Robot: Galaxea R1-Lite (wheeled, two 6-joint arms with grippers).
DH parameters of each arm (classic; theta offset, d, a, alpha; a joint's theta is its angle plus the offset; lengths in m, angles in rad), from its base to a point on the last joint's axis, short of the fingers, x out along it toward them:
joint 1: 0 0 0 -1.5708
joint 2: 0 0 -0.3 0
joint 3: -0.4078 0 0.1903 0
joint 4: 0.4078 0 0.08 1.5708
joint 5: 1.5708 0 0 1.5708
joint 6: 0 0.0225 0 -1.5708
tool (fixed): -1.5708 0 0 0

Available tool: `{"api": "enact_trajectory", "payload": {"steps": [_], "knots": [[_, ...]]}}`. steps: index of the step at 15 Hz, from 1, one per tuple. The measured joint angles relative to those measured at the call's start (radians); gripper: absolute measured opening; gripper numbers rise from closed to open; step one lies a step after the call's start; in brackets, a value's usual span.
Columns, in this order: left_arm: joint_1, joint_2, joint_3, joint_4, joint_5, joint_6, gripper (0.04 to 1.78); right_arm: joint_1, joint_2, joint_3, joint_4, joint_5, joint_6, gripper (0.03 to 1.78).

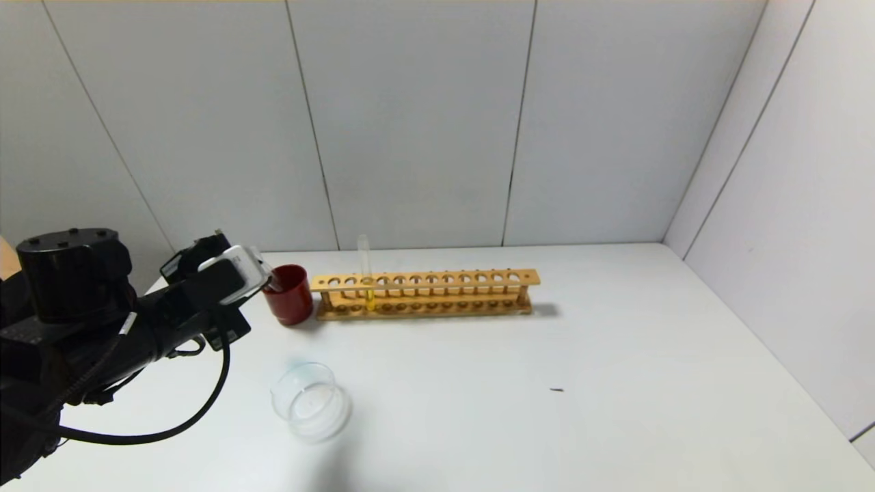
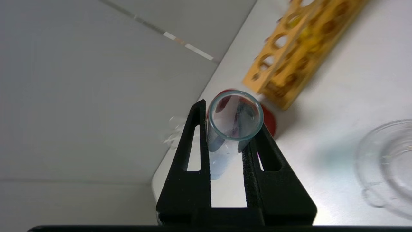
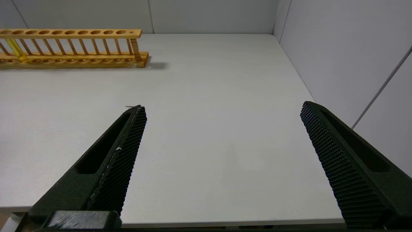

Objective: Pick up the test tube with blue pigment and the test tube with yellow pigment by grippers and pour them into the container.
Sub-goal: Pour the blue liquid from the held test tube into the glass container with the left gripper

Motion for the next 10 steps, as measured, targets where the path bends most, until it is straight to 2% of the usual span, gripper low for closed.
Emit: {"api": "enact_trajectory", "payload": {"steps": [4, 10], "knots": [[-0.006, 0.037, 0.026, -0.036, -0.192, 0.000, 0.33, 0.000, 0.000, 0.000, 0.000, 0.000, 0.000, 1.75], [-0.005, 0.061, 0.060, -0.040, -0.200, 0.096, 0.33, 0.000, 0.000, 0.000, 0.000, 0.000, 0.000, 1.75]]}}
